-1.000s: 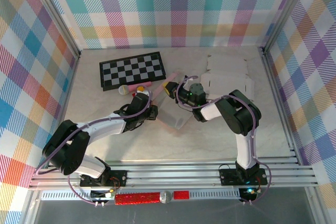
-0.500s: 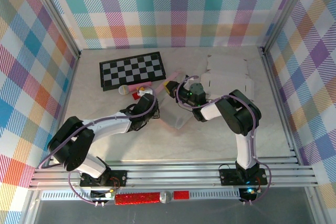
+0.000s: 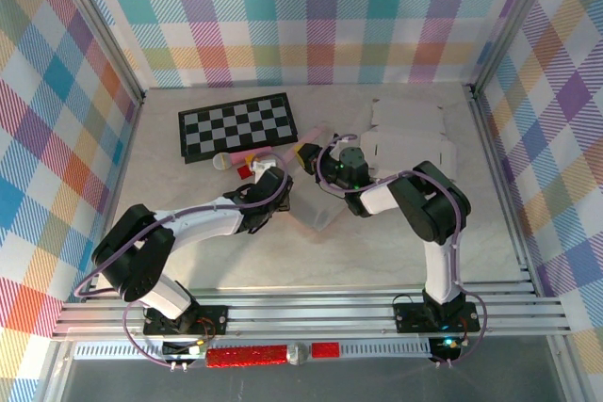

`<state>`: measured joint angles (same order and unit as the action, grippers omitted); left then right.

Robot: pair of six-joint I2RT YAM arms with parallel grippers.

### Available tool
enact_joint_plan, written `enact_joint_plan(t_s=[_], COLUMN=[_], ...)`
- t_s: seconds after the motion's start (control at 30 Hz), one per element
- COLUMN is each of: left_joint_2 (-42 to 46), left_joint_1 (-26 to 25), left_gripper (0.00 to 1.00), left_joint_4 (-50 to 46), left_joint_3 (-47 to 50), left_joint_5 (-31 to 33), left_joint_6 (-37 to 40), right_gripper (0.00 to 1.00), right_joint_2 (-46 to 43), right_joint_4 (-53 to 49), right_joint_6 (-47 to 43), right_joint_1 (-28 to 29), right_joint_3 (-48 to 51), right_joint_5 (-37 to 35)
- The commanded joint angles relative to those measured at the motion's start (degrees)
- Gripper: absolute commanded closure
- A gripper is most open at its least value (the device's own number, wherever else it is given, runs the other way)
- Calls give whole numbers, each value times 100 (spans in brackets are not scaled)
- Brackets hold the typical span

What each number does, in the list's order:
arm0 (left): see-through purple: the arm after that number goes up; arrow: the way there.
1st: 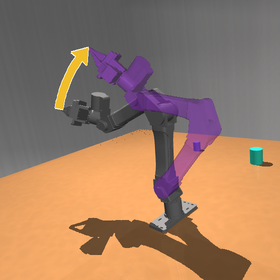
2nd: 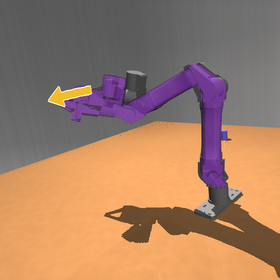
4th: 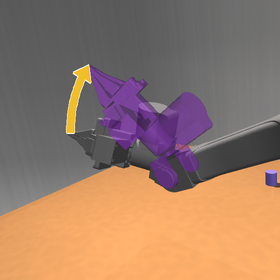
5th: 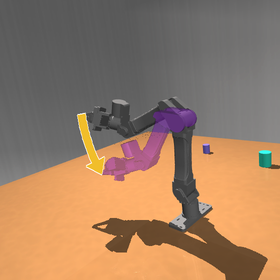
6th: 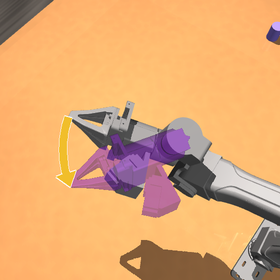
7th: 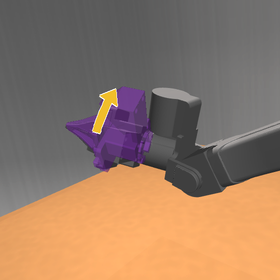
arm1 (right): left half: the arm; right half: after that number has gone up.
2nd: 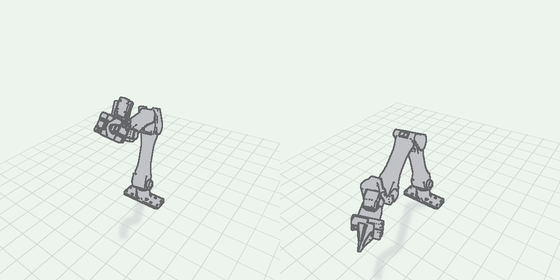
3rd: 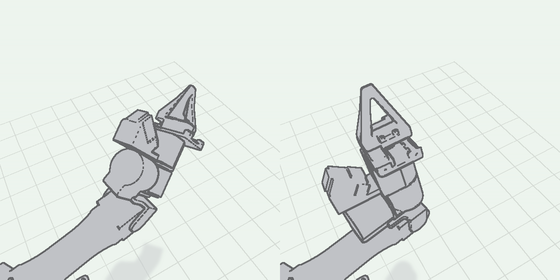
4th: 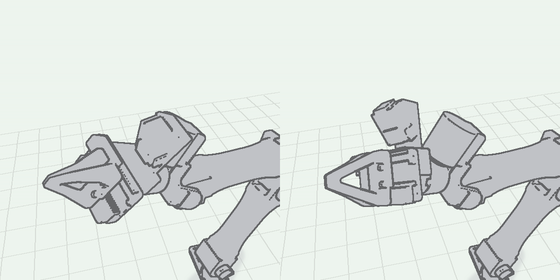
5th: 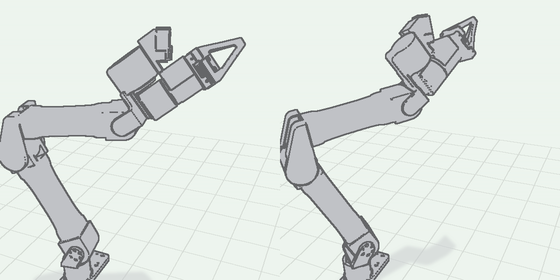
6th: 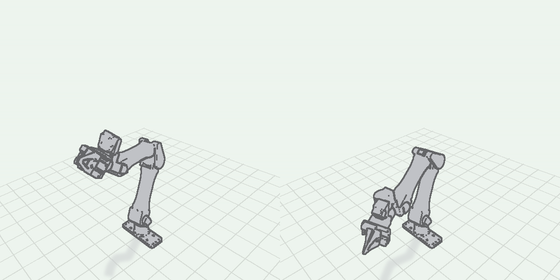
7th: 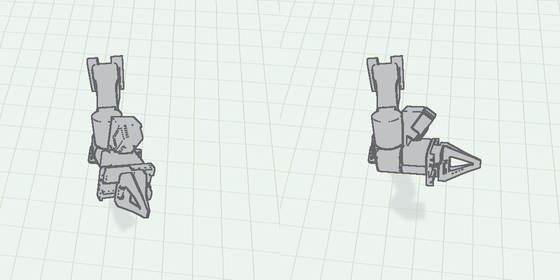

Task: Fold the paper box

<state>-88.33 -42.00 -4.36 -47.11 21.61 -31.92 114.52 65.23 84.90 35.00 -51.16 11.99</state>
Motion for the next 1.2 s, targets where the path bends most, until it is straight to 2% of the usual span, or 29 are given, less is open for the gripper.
enact_joint_plan(t_s=[0.0,0.1,0.27,0.37,0.47,0.6,0.67,0.73,0.83,0.97,1.07,1.17], left_joint_2=[24,158,387,580,670,570,463,295,8,-277,-316,-331], left_joint_1=[-17,14,309,536,830,1282,1530,1719,1813,1883,1936,1959], left_gripper=[100,100,100,100,100,100,100,100,100,100,100,100], left_joint_4=[-244,-212,-414,-566,-796,-1322,-1506,-1762,-2187,-2607,-2657,-2688], left_joint_3=[-278,-246,-203,-193,-353,-788,-1021,-1288,-1706,-2105,-2172,-2205], left_joint_5=[311,88,-665,-975,-1480,-2492,-3205,-3684,-4011,-4151,-4244,-4346], left_joint_6=[143,644,1200,1445,1803,2280,2405,2486,2682,2753,2744,2726], right_gripper=[73,51,28,18,17,18,20,24,26,27,28,39], right_joint_2=[-368,-832,-1878,-2438,-2865,-3289,-3339,-3407,-3489,-3477,-3615,-3530], right_joint_4=[-793,-1568,-3990,-5523,-6710,-8167,-8766,-9012,-8899,-8934,-8938,-9220], right_joint_6=[-77,-79,-358,-563,-838,-1492,-1763,-1910,-1871,-1969,-2272,-2720], right_joint_1=[171,148,51,-39,-233,-492,-711,-857,-960,-1006,-1301,-1641], right_joint_3=[31,20,-402,-719,-1022,-1708,-2008,-2113,-1996,-2018,-2020,-2202], right_joint_5=[94,-76,-73,-96,-52,-279,-280,-340,-321,-399,-440,-243])
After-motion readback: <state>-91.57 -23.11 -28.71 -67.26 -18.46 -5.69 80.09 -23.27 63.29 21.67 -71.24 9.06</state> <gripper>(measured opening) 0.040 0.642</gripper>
